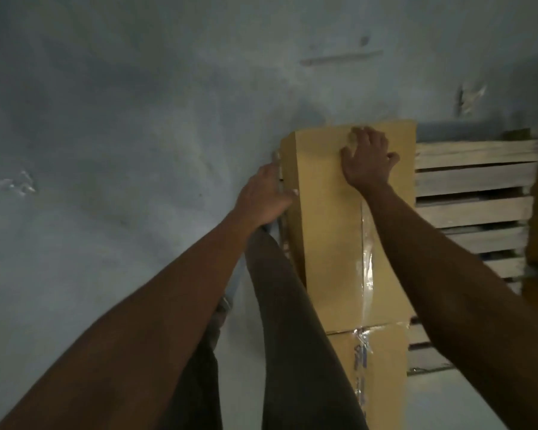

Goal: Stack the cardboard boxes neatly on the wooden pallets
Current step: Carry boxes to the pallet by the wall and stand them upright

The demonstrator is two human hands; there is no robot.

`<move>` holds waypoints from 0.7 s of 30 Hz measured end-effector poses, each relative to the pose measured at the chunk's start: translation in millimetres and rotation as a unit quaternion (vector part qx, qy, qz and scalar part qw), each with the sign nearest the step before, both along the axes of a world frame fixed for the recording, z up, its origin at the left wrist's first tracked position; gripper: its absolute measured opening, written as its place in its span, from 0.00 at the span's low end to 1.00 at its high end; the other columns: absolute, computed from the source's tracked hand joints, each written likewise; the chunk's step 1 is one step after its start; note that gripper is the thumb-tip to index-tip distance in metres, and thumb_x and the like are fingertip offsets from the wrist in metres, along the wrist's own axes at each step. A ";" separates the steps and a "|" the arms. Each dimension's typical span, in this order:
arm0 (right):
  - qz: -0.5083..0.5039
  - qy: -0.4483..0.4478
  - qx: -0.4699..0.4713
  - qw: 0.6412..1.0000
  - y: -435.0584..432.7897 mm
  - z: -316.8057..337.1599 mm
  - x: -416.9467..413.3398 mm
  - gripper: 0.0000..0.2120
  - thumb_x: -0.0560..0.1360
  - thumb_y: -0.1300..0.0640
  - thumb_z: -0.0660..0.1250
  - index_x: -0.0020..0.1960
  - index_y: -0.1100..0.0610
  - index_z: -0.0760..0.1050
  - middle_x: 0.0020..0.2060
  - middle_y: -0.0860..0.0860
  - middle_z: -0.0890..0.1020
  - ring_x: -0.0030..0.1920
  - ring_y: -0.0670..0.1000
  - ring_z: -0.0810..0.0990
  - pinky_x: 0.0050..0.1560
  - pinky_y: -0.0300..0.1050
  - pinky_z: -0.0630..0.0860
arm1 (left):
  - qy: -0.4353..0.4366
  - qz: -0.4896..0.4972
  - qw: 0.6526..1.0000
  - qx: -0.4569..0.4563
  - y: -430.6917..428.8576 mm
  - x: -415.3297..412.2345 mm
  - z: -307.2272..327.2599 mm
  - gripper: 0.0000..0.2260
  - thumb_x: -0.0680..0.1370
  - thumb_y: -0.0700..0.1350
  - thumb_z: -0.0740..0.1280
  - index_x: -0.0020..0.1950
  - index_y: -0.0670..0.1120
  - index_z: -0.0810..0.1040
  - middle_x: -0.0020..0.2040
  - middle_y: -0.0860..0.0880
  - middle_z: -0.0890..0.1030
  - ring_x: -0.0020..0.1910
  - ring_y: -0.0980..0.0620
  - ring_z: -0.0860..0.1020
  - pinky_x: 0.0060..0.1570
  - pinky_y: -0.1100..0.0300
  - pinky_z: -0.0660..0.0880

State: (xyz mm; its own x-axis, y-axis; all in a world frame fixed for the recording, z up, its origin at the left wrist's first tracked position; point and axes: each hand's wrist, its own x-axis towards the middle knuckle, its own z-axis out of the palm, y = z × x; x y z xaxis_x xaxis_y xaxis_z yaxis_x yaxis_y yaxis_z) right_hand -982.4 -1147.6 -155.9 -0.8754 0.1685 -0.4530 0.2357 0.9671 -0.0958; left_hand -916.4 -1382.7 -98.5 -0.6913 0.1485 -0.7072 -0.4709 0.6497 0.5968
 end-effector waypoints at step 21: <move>0.006 -0.064 0.016 0.998 25.7 -36.1 -60.9 0.24 0.84 0.40 0.48 0.71 0.48 0.71 0.73 0.49 0.70 0.78 0.54 0.58 0.69 0.69 0.55 | -0.081 -0.046 0.995 -0.037 74.5 -85.7 -53.9 0.47 0.76 0.50 0.70 0.83 0.45 0.40 0.82 0.53 0.34 0.65 0.40 0.75 0.55 0.49 0.76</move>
State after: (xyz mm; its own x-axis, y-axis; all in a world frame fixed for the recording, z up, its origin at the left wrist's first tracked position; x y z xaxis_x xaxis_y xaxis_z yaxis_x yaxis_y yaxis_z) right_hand -1043.3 -1121.9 -192.0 -0.8126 0.1754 -0.5558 0.2333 0.9718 -0.0344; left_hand -1002.1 -1308.2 -152.4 -0.5527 0.1498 -0.8198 -0.4932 0.7342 0.4667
